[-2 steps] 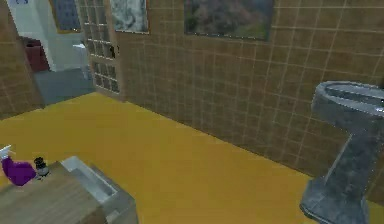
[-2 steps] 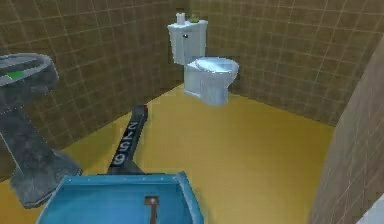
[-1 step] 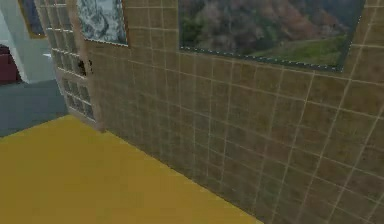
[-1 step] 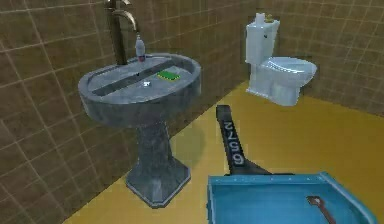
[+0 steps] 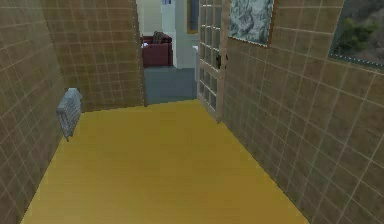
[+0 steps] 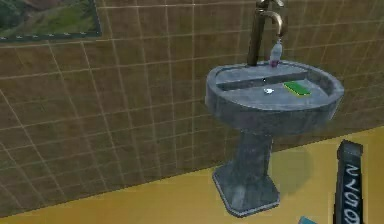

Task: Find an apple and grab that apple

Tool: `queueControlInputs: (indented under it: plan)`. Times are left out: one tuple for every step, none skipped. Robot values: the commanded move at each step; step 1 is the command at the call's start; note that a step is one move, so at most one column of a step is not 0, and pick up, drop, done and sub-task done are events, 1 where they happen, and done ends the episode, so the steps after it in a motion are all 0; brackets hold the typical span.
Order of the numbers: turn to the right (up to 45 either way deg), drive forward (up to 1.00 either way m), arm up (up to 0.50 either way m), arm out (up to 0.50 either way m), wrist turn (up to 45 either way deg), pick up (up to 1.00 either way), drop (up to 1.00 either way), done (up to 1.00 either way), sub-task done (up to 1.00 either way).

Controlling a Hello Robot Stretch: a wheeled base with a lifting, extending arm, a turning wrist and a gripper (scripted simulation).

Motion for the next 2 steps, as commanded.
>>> queueControlInputs:
  plan:
    - [0.0,1.00,0.00,0.00,0.0,0.00,0.00,0.00,0.00]
    - [-3.0,0.00,0.00,0.00,0.0,0.00,0.00,0.00,0.00]
